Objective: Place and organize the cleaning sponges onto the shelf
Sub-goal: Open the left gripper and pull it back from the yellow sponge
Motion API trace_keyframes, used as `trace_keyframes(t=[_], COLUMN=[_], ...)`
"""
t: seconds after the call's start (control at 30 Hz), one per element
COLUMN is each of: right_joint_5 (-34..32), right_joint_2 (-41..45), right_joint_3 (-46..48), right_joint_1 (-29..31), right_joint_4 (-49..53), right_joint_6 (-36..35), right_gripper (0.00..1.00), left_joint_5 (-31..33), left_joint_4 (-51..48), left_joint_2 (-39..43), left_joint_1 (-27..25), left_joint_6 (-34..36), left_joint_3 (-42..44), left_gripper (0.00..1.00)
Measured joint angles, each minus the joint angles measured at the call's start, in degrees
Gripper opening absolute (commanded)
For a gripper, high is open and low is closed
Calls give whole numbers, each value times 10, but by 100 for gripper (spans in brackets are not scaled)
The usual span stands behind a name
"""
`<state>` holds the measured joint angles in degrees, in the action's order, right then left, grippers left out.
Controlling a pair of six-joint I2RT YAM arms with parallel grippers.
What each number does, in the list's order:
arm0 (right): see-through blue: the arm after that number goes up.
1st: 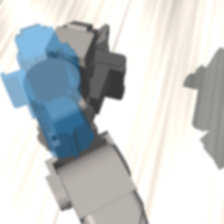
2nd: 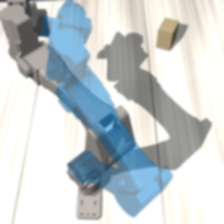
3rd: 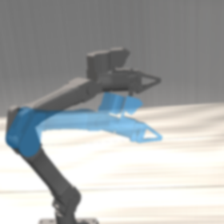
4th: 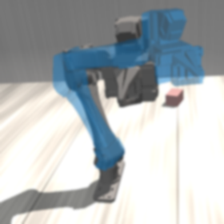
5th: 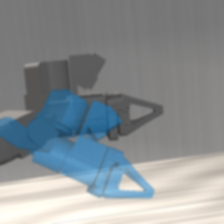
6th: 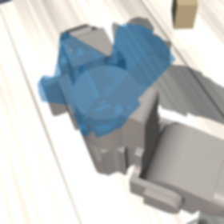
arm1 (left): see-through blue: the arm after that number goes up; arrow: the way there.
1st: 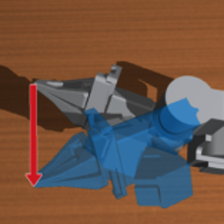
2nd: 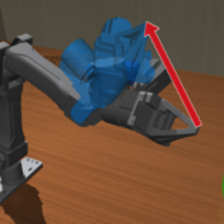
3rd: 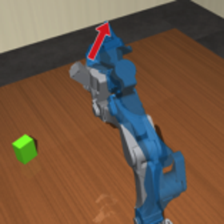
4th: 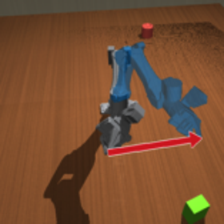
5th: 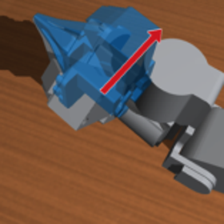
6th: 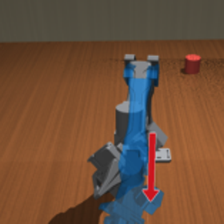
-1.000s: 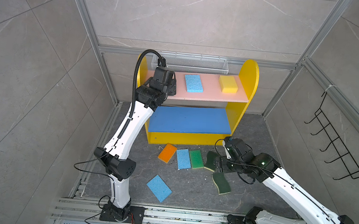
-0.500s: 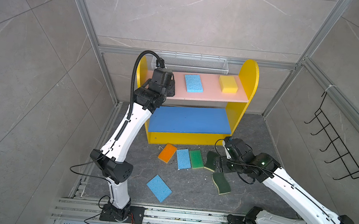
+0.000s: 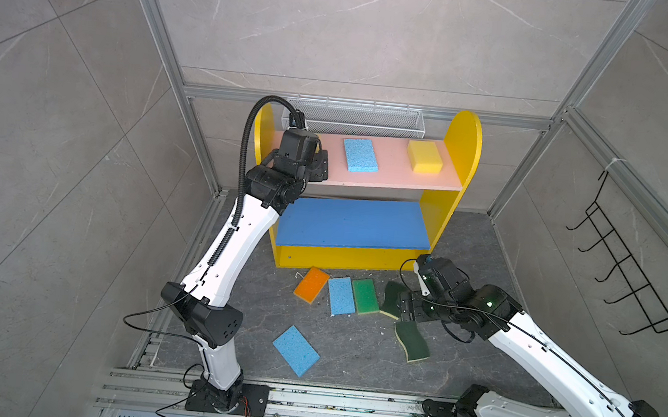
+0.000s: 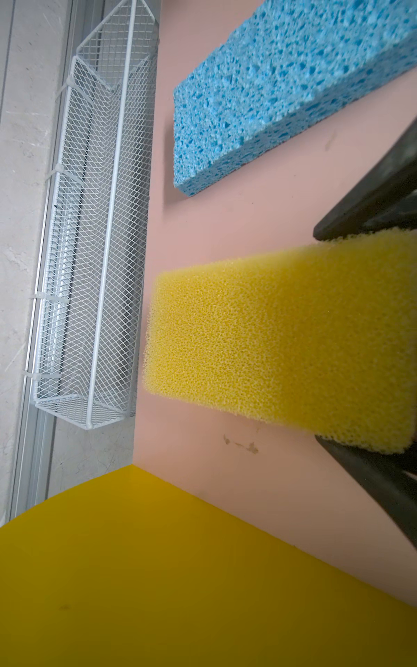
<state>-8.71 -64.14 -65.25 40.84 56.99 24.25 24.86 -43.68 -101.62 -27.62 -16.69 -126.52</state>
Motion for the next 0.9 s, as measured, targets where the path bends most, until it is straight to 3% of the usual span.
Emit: trace_keyframes(t=[0.43,0.67,0.9], right_joint_5=[2,2,2], right_joint_2=[0,0,1], right_joint_3=[0,0,-1], right_joint_1=[0,0,0], right_joint_4=[0,0,0], right_joint_6=[0,2,2], right_gripper=[97,97,96], left_joint_5=[-1,-6,-9], left_joint_4=[-43,-71,-79], left_joint_2=[12,30,101], left_joint_1=[-3,-30,-57], left_joint_6=[-17,-19,-38], left_joint_3=[-13,-14,5], left_gripper=[90,90,90])
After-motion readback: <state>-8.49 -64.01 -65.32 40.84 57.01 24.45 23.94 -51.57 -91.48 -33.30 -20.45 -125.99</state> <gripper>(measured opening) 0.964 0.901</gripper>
